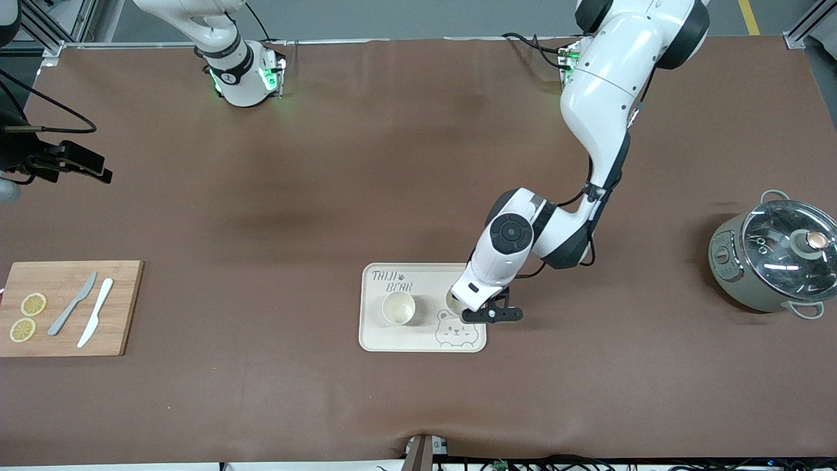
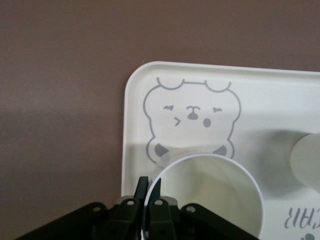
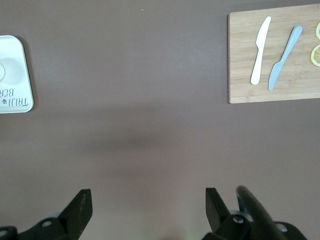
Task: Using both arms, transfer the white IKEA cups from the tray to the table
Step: 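Close the left gripper on the white cup rim, then lift the cup with the left gripper toward the steel pot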
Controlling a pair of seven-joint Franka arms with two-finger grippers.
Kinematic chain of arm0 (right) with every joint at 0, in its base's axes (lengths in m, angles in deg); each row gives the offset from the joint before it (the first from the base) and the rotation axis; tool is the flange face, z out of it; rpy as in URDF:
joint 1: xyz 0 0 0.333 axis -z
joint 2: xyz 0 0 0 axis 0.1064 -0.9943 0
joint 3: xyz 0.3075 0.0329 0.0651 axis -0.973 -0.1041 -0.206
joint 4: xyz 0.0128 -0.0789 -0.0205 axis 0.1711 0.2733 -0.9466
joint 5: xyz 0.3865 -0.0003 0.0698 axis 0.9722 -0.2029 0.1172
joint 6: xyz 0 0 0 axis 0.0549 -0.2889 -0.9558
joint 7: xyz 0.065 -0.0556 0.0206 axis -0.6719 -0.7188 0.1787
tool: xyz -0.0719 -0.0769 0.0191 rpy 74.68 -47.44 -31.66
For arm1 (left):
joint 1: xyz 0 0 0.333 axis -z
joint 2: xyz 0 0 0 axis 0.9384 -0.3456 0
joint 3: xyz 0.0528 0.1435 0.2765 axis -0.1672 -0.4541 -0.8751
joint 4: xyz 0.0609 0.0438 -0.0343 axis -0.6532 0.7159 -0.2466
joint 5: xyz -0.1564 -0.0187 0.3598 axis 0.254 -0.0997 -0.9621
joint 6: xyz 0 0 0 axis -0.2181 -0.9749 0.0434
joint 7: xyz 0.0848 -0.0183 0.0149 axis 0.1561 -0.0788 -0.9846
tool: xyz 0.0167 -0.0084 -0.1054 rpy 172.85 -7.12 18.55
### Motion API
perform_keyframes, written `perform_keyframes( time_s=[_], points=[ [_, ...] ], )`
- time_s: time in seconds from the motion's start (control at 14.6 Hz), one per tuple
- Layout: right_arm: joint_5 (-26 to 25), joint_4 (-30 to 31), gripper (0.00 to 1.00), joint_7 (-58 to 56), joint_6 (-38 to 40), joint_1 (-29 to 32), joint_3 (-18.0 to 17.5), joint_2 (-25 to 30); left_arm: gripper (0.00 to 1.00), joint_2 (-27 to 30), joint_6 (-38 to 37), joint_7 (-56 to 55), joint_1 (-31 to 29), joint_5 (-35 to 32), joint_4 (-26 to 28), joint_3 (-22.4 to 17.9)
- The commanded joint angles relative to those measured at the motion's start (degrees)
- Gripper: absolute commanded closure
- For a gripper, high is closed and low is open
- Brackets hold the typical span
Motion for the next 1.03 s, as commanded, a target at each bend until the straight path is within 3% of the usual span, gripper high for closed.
perform_keyframes(
  time_s=[0.0,0.27,0.62,0.96],
  points=[
    [-0.96,0.04,0.0,-0.28,-0.17,-0.51,0.11,0.08,1.0,7.52,-9.86,-1.26,0.05,-1.39,2.06,-0.29],
    [-0.96,0.21,0.0,-0.28,-0.17,-0.51,0.11,0.08,1.0,14.64,-18.92,-1.87,-0.38,-1.39,3.46,-0.47],
    [-0.52,-0.14,0.0,-0.28,-1.4,-1.03,0.11,-0.09,1.0,27.91,-18.76,4.87,-6.96,-1.3,16.63,-0.21],
    [-0.69,-2.06,0.0,3.91,-3.6,-7.44,0.11,-1.41,1.0,37.31,-14.21,13.14,-14.87,0.62,28.57,0.15]
  ],
)
